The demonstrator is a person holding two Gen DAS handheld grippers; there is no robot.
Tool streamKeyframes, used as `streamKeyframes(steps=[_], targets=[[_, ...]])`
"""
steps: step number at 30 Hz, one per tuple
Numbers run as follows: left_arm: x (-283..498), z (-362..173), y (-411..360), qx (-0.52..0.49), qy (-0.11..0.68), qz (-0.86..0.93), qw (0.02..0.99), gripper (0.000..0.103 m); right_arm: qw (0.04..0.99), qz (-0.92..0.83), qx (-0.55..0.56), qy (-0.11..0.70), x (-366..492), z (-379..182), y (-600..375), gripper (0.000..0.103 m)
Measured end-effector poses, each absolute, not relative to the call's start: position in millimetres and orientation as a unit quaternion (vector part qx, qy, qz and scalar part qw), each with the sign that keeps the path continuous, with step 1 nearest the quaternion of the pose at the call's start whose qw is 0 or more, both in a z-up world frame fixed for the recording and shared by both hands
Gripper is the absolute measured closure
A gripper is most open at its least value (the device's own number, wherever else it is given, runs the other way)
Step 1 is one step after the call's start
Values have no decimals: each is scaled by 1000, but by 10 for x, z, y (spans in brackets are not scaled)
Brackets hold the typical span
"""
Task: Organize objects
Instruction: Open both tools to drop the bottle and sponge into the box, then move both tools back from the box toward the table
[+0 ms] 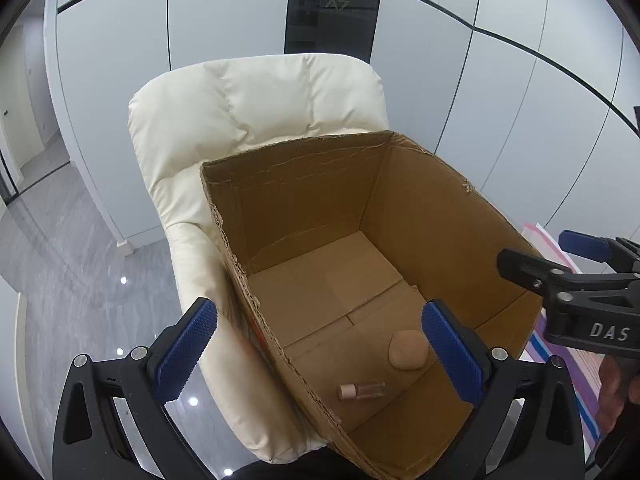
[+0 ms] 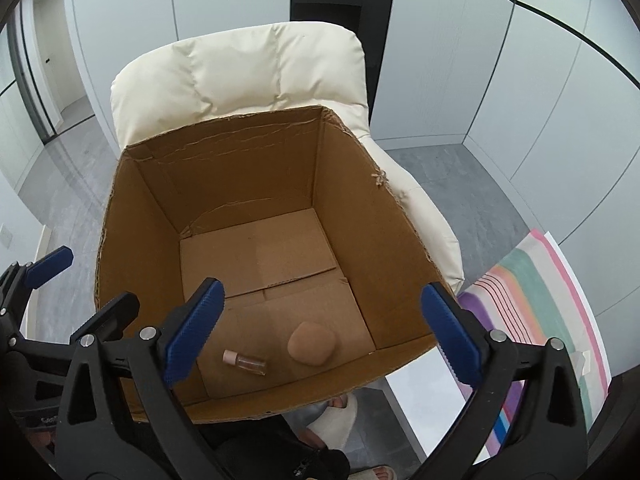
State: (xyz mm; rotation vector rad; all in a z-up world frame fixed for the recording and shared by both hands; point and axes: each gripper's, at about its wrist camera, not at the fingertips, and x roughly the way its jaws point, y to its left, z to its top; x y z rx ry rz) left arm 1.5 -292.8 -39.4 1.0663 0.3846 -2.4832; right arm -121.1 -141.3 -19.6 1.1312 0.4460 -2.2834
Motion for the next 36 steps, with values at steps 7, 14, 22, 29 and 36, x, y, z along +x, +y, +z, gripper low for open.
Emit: streamKeyframes(steps=[7, 14, 22, 29, 36], targets=[[-78, -381, -2841, 385, 131, -892, 200, 0, 267, -850, 431, 140, -1271, -199, -1227, 0], [-182, -381, -2678, 388, 127, -892, 191, 0, 252, -856, 430, 137, -1326, -203, -1027, 0], [-331, -405, -2480, 395, 120, -895, 172, 0, 234, -862, 431, 129, -1383, -198, -740, 0], [-455, -410, -2295, 401, 112, -896, 157, 0, 218, -866, 433, 124, -1415, -198, -525, 0], [-587, -388, -2072, 401, 101, -900, 137, 0, 201, -870, 434, 118, -1435, -196, -278, 0]])
